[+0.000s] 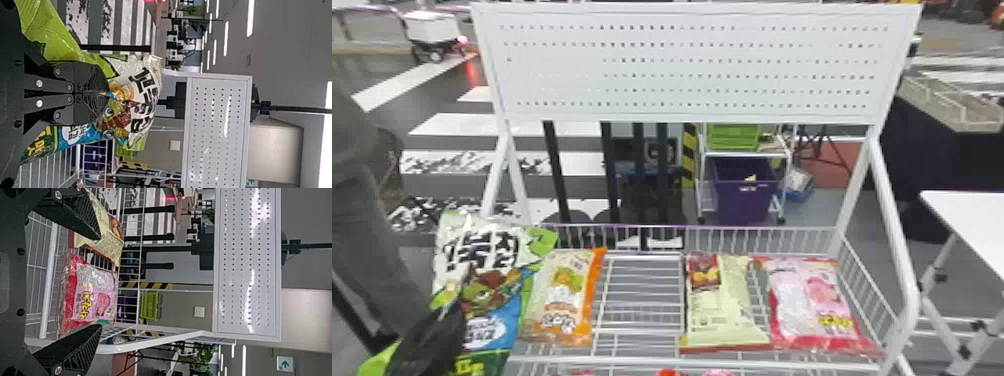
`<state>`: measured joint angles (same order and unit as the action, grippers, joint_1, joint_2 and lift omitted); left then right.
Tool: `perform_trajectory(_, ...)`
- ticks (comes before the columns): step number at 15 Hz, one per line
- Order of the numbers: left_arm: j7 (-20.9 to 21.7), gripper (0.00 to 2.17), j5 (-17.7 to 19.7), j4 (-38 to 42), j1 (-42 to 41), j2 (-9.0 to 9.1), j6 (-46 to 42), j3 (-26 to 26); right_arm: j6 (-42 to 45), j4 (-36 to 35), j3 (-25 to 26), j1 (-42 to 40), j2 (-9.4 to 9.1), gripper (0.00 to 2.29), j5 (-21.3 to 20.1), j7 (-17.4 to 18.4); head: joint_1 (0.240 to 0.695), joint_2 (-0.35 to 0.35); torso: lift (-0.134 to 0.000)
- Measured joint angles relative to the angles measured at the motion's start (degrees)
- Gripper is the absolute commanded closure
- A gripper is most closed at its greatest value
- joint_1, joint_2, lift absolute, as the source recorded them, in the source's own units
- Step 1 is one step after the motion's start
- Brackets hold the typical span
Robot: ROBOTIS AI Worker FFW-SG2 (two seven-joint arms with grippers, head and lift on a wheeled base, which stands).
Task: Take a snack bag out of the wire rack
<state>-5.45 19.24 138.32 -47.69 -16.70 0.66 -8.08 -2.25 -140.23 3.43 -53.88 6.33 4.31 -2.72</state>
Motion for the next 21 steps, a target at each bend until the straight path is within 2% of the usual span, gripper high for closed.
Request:
perform_trajectory(9, 0.1, 2.11, 0.0, 0.0, 0.1, 0.0, 0.0, 0.1, -0.1, 0.7, 0.0, 0.7, 0.09, 0.1, 0.2, 0.0, 0.499, 0.0, 0.0)
perform_trajectory(11, 0.1, 2.11, 0.0, 0.0, 0.0, -0.02, 0.0, 0.1, -0.6, 2.7, -0.3, 2.9, 0.19, 0.1, 1.0, 0.2, 0.499, 0.0, 0.0)
perform_trajectory(13, 0.2, 2.11, 0.0, 0.0, -0.1, -0.05, 0.0, 0.3, -3.3, 8.7, -1.6, 9.8, 1.22, 0.1, 3.4, 1.4, 0.499, 0.0, 0.0)
perform_trajectory(16, 0.3, 2.11, -0.3, 0.0, -0.3, 0.0, 0.0, 0.9, -9.3, 19.3, -7.8, 24.8, 4.09, 0.1, 6.8, 4.1, 0.499, 0.0, 0.0)
perform_trajectory(18, 0.4, 2.11, -0.9, 0.0, -0.3, 0.15, 0.0, 1.5, -12.9, 25.1, -11.8, 34.0, 4.48, 0.1, 7.8, 5.1, 0.499, 0.0, 0.0)
perform_trajectory(21, 0.5, 2.11, -1.6, 0.1, -0.4, 0.49, 0.0, 2.2, -19.7, 31.7, -16.1, 45.4, 3.67, 0.1, 9.4, 5.8, 0.499, 0.0, 0.0)
